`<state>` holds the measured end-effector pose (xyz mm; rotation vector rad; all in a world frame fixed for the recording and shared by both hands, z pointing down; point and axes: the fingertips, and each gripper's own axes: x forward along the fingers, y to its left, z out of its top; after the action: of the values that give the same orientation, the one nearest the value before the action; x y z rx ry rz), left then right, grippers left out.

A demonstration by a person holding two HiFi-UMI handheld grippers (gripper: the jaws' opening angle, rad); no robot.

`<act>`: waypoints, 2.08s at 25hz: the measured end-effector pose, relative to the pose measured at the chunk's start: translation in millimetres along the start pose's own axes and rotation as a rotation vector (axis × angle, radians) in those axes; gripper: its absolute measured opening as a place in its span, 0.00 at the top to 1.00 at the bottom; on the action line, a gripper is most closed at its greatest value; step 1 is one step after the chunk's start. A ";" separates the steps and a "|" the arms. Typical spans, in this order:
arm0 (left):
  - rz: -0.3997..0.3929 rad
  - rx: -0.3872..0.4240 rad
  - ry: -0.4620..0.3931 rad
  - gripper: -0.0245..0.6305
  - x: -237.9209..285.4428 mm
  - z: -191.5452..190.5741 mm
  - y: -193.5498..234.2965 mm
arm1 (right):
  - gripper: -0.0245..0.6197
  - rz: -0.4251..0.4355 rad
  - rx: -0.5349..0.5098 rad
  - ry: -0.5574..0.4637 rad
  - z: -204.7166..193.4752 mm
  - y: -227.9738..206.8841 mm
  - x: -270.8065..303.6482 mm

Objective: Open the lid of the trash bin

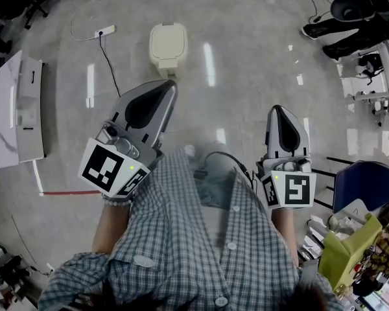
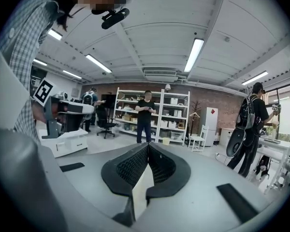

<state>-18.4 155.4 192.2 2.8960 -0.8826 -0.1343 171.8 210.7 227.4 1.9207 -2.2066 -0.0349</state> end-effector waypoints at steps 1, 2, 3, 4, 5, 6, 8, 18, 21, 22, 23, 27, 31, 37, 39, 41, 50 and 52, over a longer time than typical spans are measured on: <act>0.002 -0.001 0.000 0.97 0.7 -0.2 0.7 | 0.93 0.003 -0.001 0.000 0.0 -0.3 1.8; 0.005 -0.002 0.000 0.97 1.5 -0.5 1.8 | 0.94 0.006 0.000 0.000 0.0 -0.4 3.9; 0.008 -0.004 0.002 0.97 2.7 -0.9 3.2 | 0.93 0.009 0.001 0.001 -0.3 -0.7 6.2; 0.010 -0.006 0.004 0.97 4.4 -1.6 4.8 | 0.93 0.013 0.004 0.002 -0.8 -1.0 8.9; 0.012 -0.006 0.007 0.97 6.6 -2.2 6.4 | 0.93 0.017 0.007 0.001 -1.4 -1.5 11.9; 0.012 -0.005 0.009 0.97 9.1 -2.7 7.6 | 0.94 0.021 0.010 0.000 -2.2 -2.3 15.0; 0.013 -0.002 0.012 0.97 14.4 -3.5 8.7 | 0.93 0.028 0.015 0.000 -4.4 -5.2 21.0; 0.055 -0.002 0.028 0.97 56.9 -4.5 26.2 | 0.94 0.082 0.030 0.004 -8.0 -35.5 67.9; 0.084 -0.004 0.029 0.97 72.5 -3.2 31.6 | 0.94 0.108 0.027 0.004 -5.5 -49.8 85.0; 0.093 -0.005 0.028 0.97 77.7 -3.0 33.6 | 0.94 0.117 0.024 0.003 -4.5 -54.5 90.4; 0.103 -0.005 0.027 0.97 82.9 -2.9 35.7 | 0.93 0.125 0.021 0.001 -3.7 -59.2 95.7; 0.146 -0.005 0.019 0.97 105.1 0.2 45.0 | 0.94 0.161 0.014 -0.005 -0.1 -78.9 119.2; 0.176 0.003 0.012 0.97 126.4 5.7 53.4 | 0.94 0.195 0.006 -0.017 6.1 -96.5 143.2; 0.217 0.017 -0.004 0.97 145.3 9.4 61.7 | 0.94 0.225 -0.002 -0.029 7.3 -112.4 162.9; 0.233 0.015 -0.002 0.97 158.3 10.2 63.2 | 0.94 0.234 0.001 -0.024 6.4 -126.0 171.2; 0.252 0.013 -0.002 0.97 175.2 10.3 65.3 | 0.94 0.245 0.003 -0.023 5.2 -143.3 181.9; 0.343 0.003 -0.013 0.97 199.9 6.1 73.2 | 0.94 0.313 -0.009 -0.025 4.9 -172.9 214.2; 0.363 0.002 -0.011 0.97 197.1 5.8 76.7 | 0.94 0.333 -0.010 -0.025 5.9 -169.1 220.9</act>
<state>101.7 -18.6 186.3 2.6807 -1.3883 -0.1169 308.3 -31.8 227.1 1.5314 -2.5068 -0.0167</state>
